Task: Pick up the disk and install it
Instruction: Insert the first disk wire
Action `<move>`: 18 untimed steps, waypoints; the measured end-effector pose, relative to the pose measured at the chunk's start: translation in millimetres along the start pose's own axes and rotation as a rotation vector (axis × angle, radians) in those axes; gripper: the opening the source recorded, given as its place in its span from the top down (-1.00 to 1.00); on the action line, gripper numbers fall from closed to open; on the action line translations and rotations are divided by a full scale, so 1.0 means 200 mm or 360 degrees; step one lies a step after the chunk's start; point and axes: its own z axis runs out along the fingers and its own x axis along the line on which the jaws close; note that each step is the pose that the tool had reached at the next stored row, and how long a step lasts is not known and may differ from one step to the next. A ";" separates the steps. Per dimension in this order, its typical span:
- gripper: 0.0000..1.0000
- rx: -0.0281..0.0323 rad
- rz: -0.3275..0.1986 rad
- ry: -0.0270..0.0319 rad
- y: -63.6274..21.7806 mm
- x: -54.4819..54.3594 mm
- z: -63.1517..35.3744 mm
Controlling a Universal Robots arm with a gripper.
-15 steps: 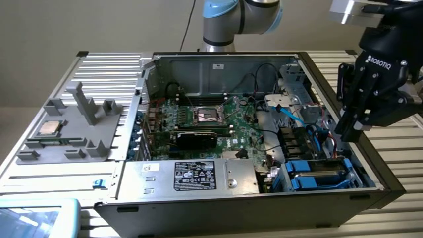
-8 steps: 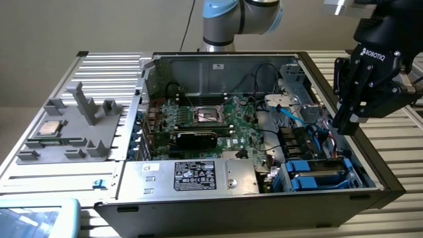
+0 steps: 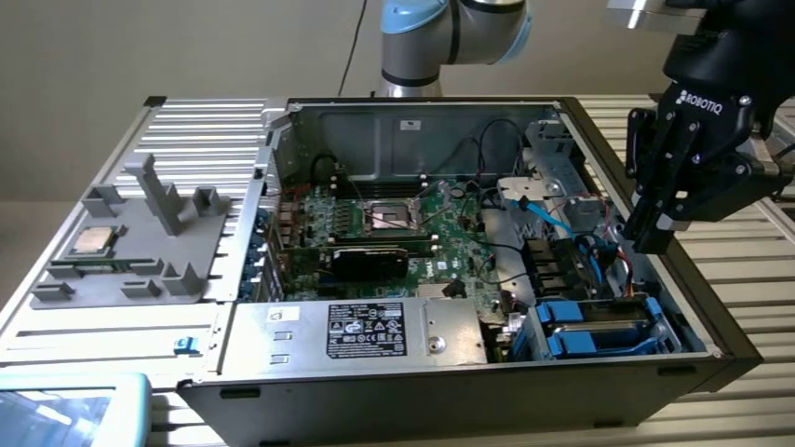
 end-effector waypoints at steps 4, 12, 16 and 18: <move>0.51 0.00000 0.0000 -0.00002 0.001 0.00 0.000; 0.51 -0.00001 0.0000 -0.00032 0.013 0.00 0.001; 0.51 -0.00006 -0.0001 -0.00103 0.026 0.00 0.003; 0.51 -0.00005 -0.0001 -0.00103 0.026 0.00 0.003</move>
